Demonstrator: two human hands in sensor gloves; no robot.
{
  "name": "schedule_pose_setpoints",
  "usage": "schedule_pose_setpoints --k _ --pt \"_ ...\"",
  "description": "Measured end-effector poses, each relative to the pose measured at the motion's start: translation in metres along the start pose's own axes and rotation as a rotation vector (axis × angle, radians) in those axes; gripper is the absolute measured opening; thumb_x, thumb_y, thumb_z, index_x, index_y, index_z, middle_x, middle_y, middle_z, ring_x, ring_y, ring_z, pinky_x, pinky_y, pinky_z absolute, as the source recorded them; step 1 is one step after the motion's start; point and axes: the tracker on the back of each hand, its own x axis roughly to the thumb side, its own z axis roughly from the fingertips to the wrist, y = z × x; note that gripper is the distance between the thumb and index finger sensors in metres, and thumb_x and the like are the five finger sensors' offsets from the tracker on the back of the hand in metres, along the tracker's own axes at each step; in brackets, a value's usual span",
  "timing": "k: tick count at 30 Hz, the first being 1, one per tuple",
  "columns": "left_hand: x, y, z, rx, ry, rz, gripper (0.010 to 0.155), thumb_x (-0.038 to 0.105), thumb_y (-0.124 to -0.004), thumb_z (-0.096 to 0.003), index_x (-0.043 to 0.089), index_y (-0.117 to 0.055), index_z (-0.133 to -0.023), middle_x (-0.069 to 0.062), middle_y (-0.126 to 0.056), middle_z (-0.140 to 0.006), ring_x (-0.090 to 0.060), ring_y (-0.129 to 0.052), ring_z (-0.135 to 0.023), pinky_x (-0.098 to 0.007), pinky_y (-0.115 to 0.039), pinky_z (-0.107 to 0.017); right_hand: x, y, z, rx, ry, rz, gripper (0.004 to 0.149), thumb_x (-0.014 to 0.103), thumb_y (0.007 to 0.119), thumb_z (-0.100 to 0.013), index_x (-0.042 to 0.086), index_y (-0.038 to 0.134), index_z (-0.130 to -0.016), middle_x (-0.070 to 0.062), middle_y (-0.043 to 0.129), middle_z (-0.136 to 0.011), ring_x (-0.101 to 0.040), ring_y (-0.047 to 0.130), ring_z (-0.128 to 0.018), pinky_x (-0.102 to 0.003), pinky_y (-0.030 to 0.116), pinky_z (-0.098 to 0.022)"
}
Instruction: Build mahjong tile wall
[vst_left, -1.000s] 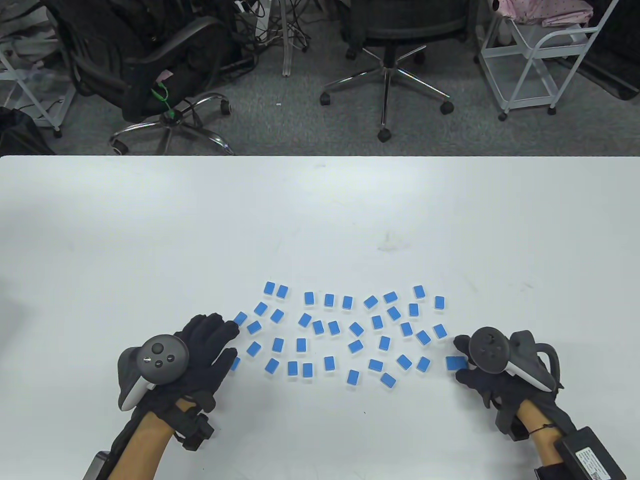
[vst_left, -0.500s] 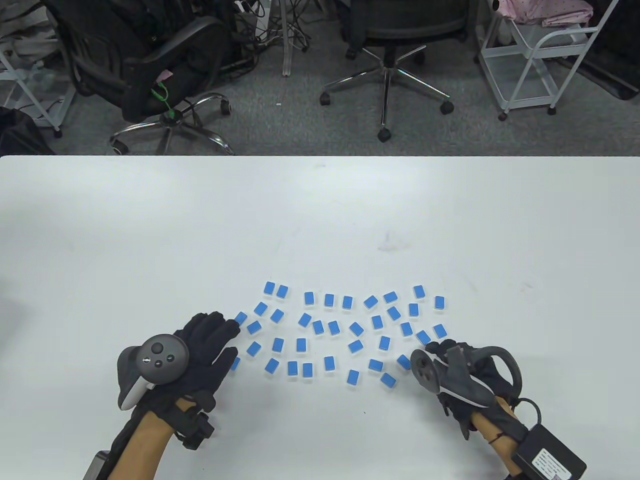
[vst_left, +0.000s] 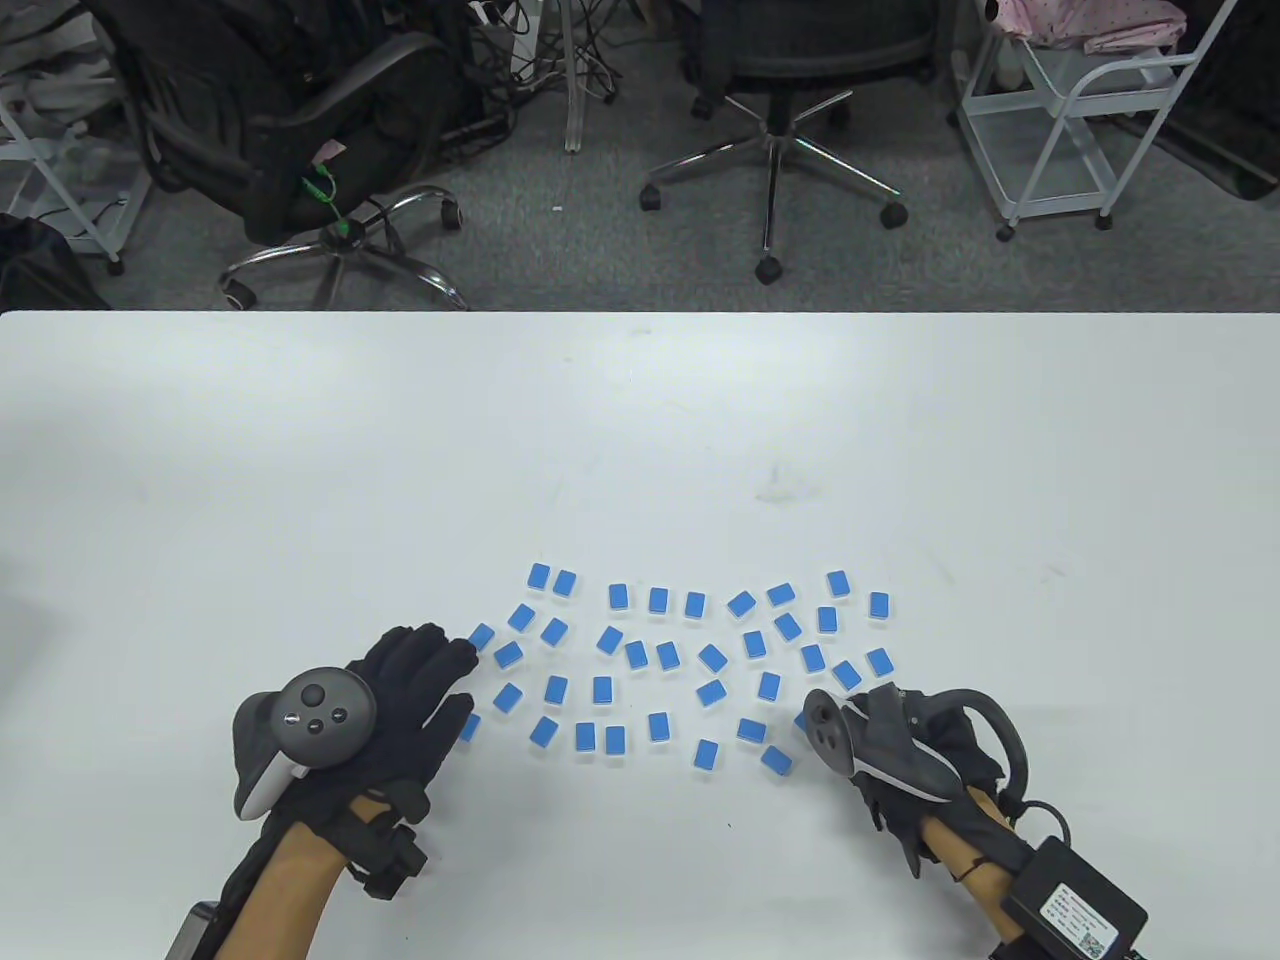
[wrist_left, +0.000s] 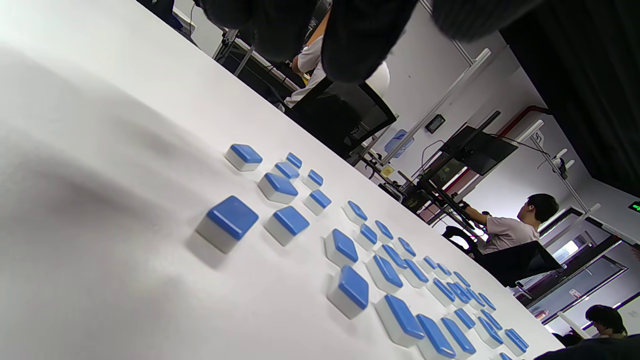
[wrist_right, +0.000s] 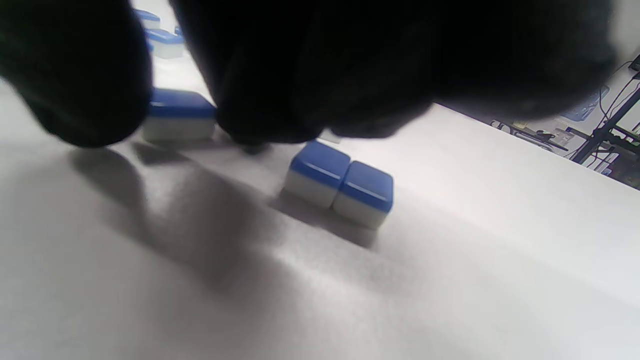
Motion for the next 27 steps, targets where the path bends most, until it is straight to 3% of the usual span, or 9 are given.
schedule_pose_setpoints --k 7,12,14,18,20,24,26,27 --pt "0.0 0.0 0.0 -0.005 0.004 0.002 0.065 0.06 -0.056 -0.0505 0.033 -0.056 -0.11 -0.003 -0.041 -0.122 -0.034 -0.029 -0.114 -0.067 -0.022 -0.077 0.007 0.0 0.001 -0.072 -0.004 0.0 0.059 0.054 0.089 -0.029 0.02 0.088 -0.077 0.0 0.099 -0.05 -0.021 0.098 -0.025 -0.046 0.088 -0.021" --pt "-0.001 0.001 0.0 -0.006 0.002 0.001 0.065 0.06 -0.056 -0.0505 0.033 -0.057 -0.11 -0.003 -0.041 -0.122 -0.034 -0.029 -0.114 -0.067 -0.023 -0.077 0.006 -0.001 0.0 -0.032 -0.037 -0.037 0.058 0.054 0.094 -0.028 0.018 0.089 -0.074 0.002 0.098 -0.045 -0.02 0.098 -0.025 -0.046 0.089 -0.021" --pt "0.0 0.001 0.0 -0.005 0.0 0.002 0.065 0.06 -0.056 -0.0505 0.033 -0.057 -0.11 -0.003 -0.041 -0.122 -0.035 -0.029 -0.114 -0.067 -0.022 -0.077 -0.008 -0.009 0.002 -0.045 -0.007 -0.068 0.058 0.055 0.093 -0.028 0.021 0.087 -0.075 0.004 0.096 -0.047 -0.02 0.098 -0.03 -0.046 0.089 -0.025" --pt "0.001 0.002 0.0 0.0 -0.006 -0.002 0.066 0.06 -0.056 -0.0505 0.033 -0.056 -0.11 -0.003 -0.041 -0.122 -0.035 -0.029 -0.114 -0.067 -0.023 -0.077 -0.072 -0.028 0.007 -0.139 0.158 -0.234 0.057 0.054 0.092 -0.029 0.027 0.083 -0.078 0.003 0.093 -0.058 -0.026 0.096 -0.053 -0.052 0.084 -0.043" --pt "0.001 0.001 0.0 -0.006 -0.007 0.0 0.066 0.06 -0.056 -0.0505 0.033 -0.056 -0.11 -0.003 -0.041 -0.122 -0.035 -0.029 -0.114 -0.067 -0.023 -0.077 -0.094 -0.018 0.005 -0.09 0.189 -0.255 0.056 0.053 0.092 -0.03 0.031 0.08 -0.08 0.002 0.09 -0.066 -0.028 0.093 -0.064 -0.055 0.08 -0.051" --pt "0.001 0.0 0.0 -0.009 -0.005 -0.003 0.066 0.06 -0.056 -0.0505 0.033 -0.057 -0.11 -0.003 -0.041 -0.122 -0.035 -0.029 -0.114 -0.067 -0.023 -0.077 -0.115 0.03 0.0 0.075 0.18 -0.243 0.055 0.052 0.091 -0.03 0.034 0.078 -0.081 -0.002 0.086 -0.08 -0.031 0.088 -0.075 -0.059 0.075 -0.06" --pt "0.0 0.0 0.0 -0.011 0.002 0.004 0.065 0.06 -0.056 -0.0505 0.033 -0.056 -0.11 -0.003 -0.041 -0.122 -0.035 -0.029 -0.114 -0.067 -0.023 -0.077 -0.117 0.04 -0.004 0.167 0.137 -0.286 0.055 0.05 0.091 -0.031 0.035 0.076 -0.082 -0.003 0.081 -0.087 -0.032 0.085 -0.078 -0.06 0.074 -0.061" --pt "0.0 -0.001 0.0 -0.013 0.004 0.005 0.065 0.06 -0.056 -0.0504 0.033 -0.056 -0.11 -0.003 -0.041 -0.122 -0.035 -0.03 -0.114 -0.067 -0.023 -0.077 -0.118 0.039 -0.003 0.151 0.141 -0.291 0.055 0.049 0.092 -0.031 0.035 0.075 -0.082 -0.003 0.081 -0.087 -0.032 0.085 -0.078 -0.061 0.072 -0.063"
